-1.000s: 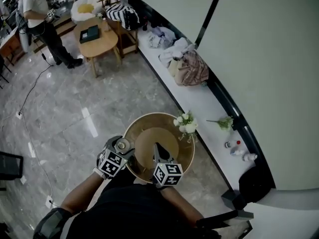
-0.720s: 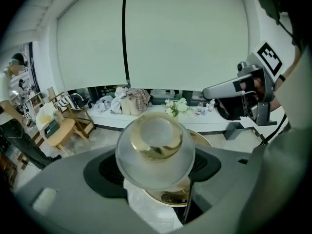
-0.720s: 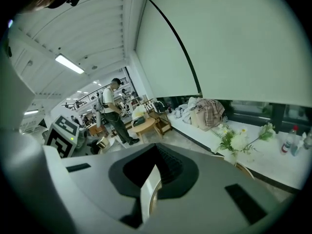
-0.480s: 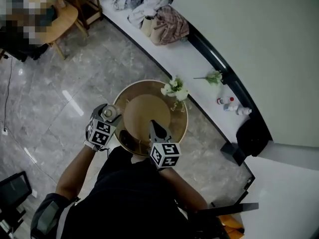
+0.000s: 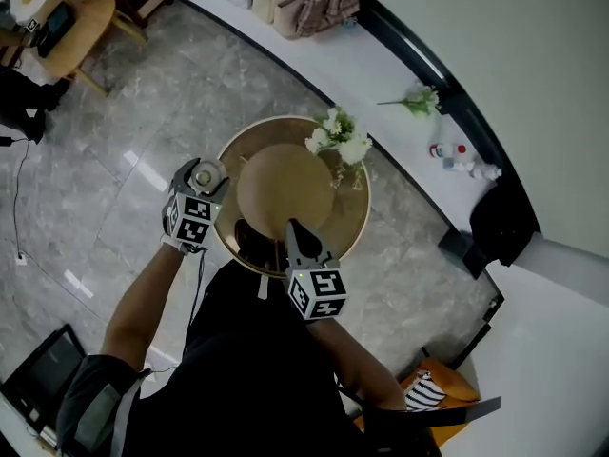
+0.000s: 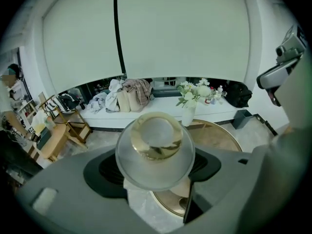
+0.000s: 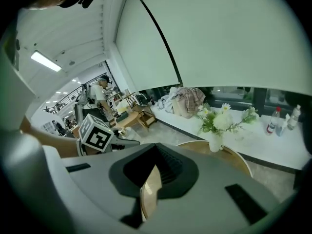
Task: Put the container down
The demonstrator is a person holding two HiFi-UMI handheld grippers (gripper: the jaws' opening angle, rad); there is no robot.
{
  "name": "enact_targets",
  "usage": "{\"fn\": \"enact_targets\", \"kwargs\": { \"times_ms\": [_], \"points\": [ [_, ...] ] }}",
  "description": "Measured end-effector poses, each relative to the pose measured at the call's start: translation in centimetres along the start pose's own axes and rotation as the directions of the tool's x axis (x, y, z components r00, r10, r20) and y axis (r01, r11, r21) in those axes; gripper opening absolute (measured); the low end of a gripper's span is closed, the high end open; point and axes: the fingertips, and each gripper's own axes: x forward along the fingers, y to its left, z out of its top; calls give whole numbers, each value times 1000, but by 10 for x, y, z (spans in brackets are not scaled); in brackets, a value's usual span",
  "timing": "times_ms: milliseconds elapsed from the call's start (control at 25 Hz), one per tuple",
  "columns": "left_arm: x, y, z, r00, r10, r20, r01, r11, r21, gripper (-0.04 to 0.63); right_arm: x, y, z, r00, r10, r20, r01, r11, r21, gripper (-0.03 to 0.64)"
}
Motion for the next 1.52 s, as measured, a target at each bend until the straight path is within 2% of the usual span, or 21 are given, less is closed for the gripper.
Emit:
{"fn": "enact_targets", "kwargs": {
  "times_ms": [280, 440, 640, 880, 1120, 1520],
  "points": [
    [58, -4, -11, 1000, 6, 17, -7, 1000, 7, 339, 27, -24, -36, 999, 16, -51, -15, 1000, 27, 2],
    [97, -6, -34, 1000, -1, -26, 2, 1000, 26, 339, 35, -34, -63, 995, 17, -100, -12, 999, 51, 2],
    [142, -10, -61, 997, -10, -74, 11, 1000, 13, 339, 39, -44, -94, 987, 10, -159, 4, 996, 84, 2],
    [192, -6, -81, 994, 2, -107, -1, 1000, 16, 338, 47, -53, -111, 985, -10, -175, 30, 994, 108, 2],
    [223, -3, -98, 992, 12, -125, -13, 1000, -9, 338, 50, -66, -125, 982, -39, -184, 61, 991, 118, 2],
    [251, -6, -111, 991, 12, -135, -12, 1000, 3, 339, 47, -70, -145, 973, -52, -223, 85, 987, 140, 2]
  ]
}}
